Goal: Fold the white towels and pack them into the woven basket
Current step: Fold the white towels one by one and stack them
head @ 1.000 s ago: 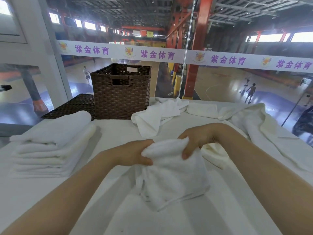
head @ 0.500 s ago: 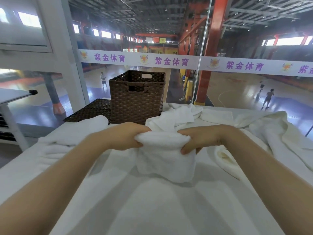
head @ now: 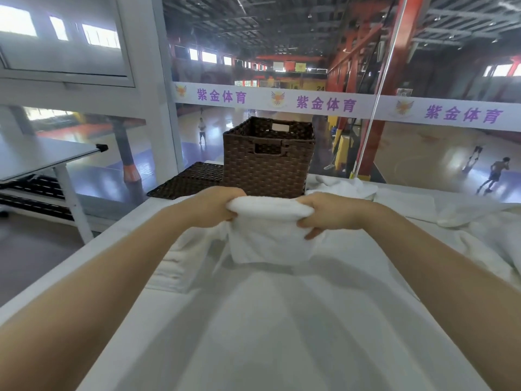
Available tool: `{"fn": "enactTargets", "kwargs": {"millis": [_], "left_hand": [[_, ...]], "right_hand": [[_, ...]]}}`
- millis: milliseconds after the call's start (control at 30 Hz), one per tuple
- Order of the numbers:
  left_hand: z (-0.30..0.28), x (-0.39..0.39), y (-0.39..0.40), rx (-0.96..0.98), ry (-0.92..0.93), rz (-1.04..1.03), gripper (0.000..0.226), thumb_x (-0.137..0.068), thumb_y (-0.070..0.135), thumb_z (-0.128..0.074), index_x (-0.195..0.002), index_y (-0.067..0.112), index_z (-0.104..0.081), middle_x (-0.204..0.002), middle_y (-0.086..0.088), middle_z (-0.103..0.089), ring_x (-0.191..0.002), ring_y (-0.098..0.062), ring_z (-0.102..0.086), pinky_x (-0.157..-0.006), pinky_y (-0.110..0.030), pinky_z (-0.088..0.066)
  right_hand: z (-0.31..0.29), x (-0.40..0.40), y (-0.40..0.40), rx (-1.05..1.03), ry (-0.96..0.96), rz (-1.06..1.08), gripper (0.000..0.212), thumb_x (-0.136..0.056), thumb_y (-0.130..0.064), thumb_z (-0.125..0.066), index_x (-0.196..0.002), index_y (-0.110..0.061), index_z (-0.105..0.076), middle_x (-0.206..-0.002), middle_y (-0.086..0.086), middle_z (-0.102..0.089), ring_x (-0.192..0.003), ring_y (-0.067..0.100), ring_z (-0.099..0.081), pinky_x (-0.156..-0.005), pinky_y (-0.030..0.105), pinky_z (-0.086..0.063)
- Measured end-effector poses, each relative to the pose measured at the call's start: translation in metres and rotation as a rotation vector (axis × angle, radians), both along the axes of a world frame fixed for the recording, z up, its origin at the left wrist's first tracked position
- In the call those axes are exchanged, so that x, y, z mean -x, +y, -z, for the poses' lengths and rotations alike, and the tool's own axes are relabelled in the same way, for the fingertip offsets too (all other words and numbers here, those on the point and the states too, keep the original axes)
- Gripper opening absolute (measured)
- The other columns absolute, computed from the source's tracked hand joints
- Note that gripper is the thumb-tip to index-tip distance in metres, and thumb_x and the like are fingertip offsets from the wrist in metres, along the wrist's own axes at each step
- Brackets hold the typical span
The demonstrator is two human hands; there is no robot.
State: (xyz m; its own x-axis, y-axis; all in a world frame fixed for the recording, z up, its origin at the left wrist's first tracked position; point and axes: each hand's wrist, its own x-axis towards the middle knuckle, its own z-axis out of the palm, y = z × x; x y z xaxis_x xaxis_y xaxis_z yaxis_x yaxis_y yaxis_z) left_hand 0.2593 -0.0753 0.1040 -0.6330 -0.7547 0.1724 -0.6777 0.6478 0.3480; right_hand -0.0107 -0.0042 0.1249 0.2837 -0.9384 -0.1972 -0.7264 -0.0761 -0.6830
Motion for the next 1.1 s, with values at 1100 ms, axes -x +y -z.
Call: {"fn": "enactTargets", "kwargs": {"millis": [1100], "left_hand": [[0.109,-0.214,-0.037,0.205,0.304,-0.207,0.072,-0.081,-0.024,-0.054,-0.137,0.021,-0.049,-0.139,0.006,-0.049,-0.126,-0.010,-0.045,-0.109,-0.021,-0.033]], "right_hand": [[0.094,-0.199,-0.071,0.664,0.210,-0.199,0.065,-0.092,0.010,-0.040,-0.152,-0.016,-0.030,-0.161,0.002,-0.024,-0.150,0.016,-0.015,-0.114,0.022,-0.018]]}}
